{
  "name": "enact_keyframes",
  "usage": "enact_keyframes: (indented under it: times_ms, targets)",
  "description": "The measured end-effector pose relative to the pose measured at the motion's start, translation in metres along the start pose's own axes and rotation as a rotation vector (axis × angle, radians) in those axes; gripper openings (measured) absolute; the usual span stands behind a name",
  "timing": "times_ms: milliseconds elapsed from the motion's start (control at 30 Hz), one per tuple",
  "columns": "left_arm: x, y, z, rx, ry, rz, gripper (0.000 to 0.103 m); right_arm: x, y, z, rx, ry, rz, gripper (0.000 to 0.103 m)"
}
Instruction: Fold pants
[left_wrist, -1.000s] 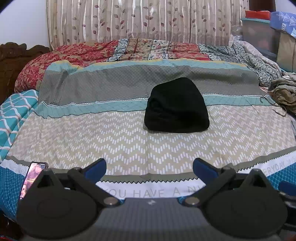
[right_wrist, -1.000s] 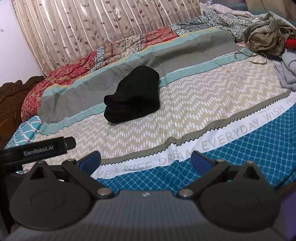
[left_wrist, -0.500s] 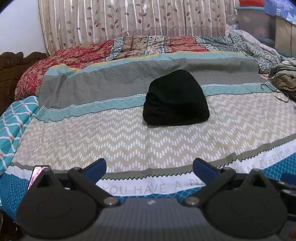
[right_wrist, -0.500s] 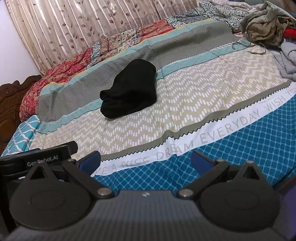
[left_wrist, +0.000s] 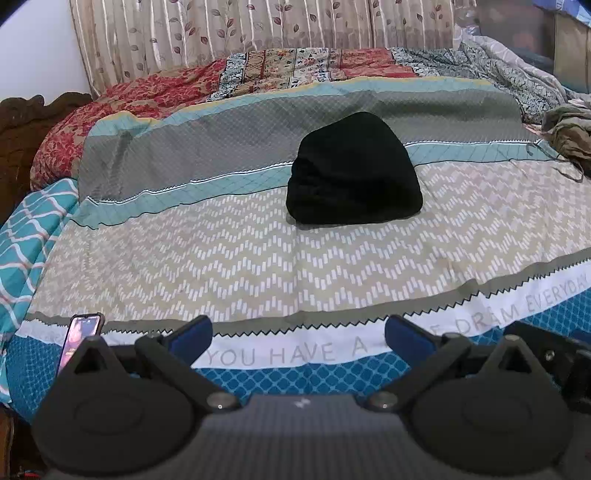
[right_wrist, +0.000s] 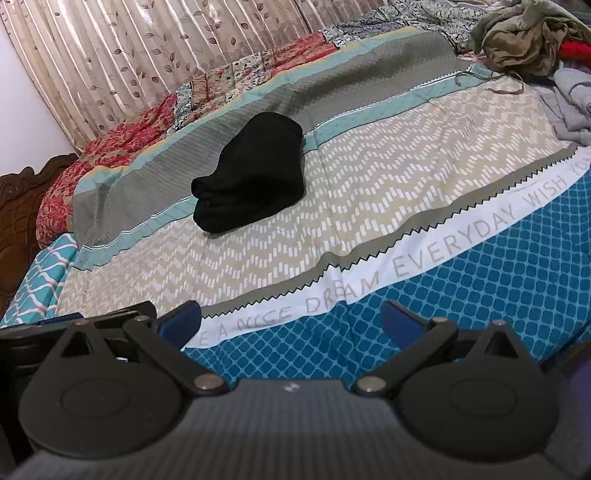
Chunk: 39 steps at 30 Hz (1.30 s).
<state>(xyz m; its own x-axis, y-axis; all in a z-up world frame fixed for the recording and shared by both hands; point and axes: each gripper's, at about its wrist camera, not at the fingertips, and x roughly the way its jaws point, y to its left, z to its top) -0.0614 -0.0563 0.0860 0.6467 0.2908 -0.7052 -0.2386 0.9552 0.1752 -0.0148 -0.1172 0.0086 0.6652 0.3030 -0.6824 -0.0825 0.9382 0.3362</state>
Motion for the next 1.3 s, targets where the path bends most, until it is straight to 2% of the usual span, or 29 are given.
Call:
enact_keyframes:
  times_ms: [300, 667, 1300]
  targets:
    - [0.005, 0.011, 0.001, -0.027, 0.024, 0.027, 0.103, -0.002, 0.001, 0.0, -0.008, -0.008, 0.003, 0.103]
    - [0.008, 0.011, -0.002, -0.015, 0.047, 0.047, 0.103, -0.004, 0.003, 0.001, -0.02, -0.023, 0.001, 0.103]
    - [0.009, 0.009, -0.001, 0.001, 0.052, 0.037, 0.103, -0.006, 0.001, 0.003, -0.016, -0.027, 0.006, 0.103]
